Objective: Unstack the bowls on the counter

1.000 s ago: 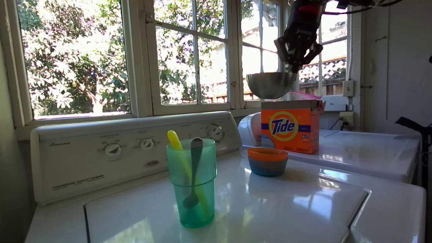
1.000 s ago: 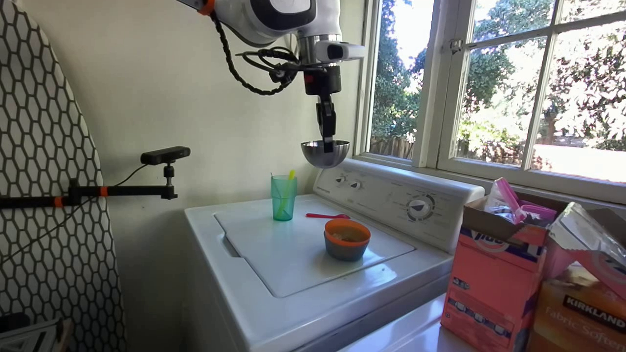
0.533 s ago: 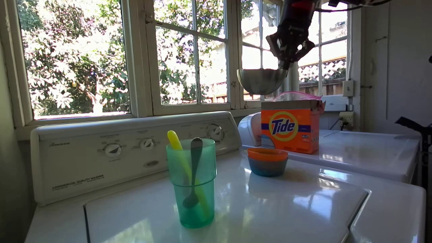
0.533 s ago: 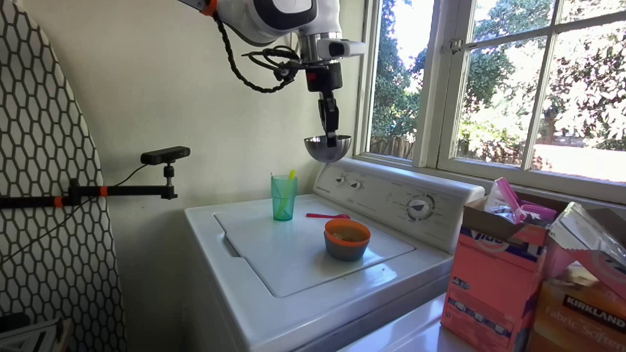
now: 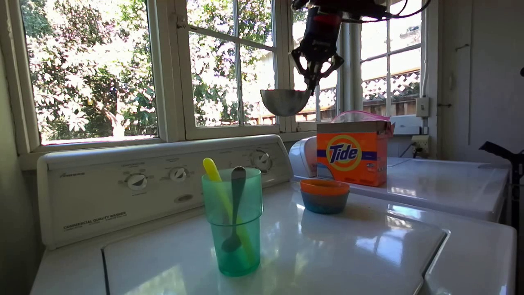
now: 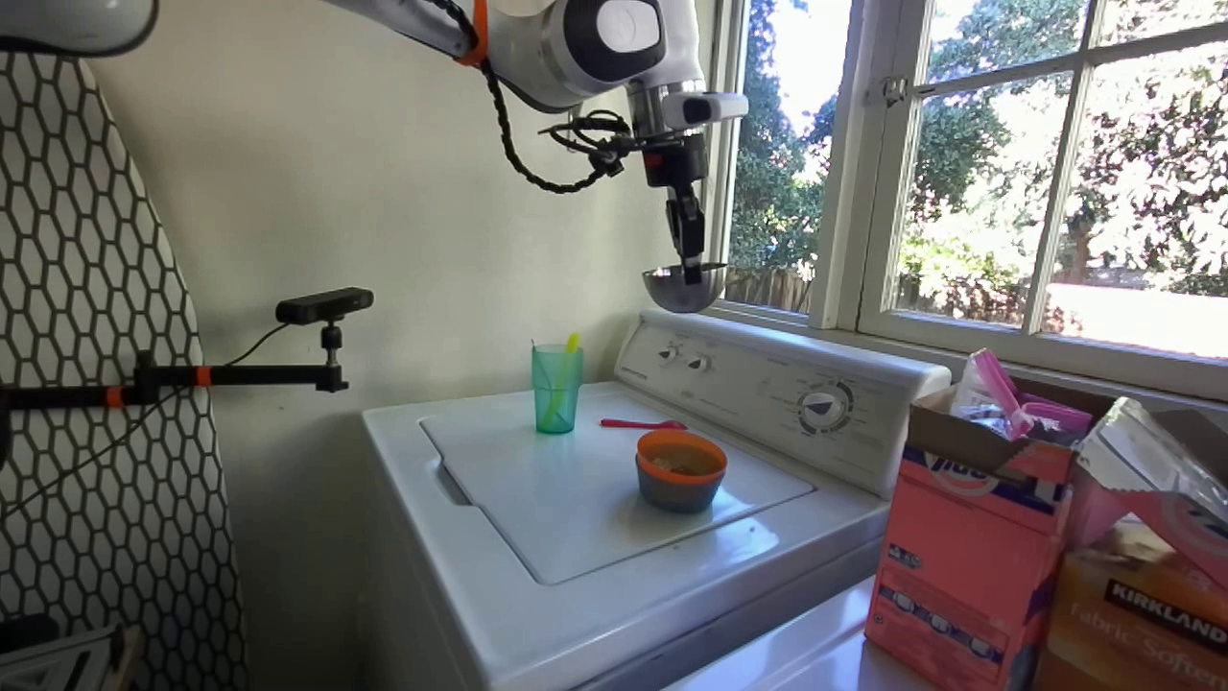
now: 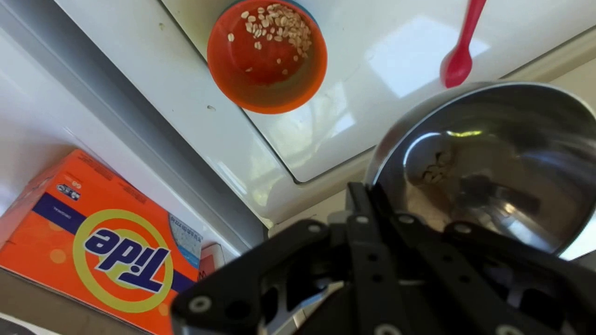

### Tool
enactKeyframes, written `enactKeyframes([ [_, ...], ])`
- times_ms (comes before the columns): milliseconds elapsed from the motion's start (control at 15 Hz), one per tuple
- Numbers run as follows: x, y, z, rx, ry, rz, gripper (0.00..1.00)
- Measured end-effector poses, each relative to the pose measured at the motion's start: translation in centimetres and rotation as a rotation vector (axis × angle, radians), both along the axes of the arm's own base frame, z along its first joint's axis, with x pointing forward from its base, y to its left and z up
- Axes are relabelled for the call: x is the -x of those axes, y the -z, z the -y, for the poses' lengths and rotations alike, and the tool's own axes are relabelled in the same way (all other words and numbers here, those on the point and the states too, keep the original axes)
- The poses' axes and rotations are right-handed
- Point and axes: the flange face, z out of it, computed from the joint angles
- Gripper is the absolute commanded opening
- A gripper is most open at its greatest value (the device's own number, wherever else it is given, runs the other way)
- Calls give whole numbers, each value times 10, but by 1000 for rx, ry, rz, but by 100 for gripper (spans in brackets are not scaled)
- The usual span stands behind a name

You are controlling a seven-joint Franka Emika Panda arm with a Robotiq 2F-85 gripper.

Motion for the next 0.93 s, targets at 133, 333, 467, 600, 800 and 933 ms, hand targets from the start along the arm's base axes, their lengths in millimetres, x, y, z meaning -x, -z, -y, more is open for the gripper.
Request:
enactKeyframes([
  [133, -19, 12, 3, 17, 36, -42, 1],
  [333, -43, 33, 2, 20, 69, -107, 3],
  [467, -56, 44, -2, -22, 70, -123, 3],
  [600, -62, 47, -4, -35, 70, -128, 1],
  [800, -64, 47, -4, -35, 70, -127, 1],
  [933, -65, 57, -4, -26, 69, -151, 1],
])
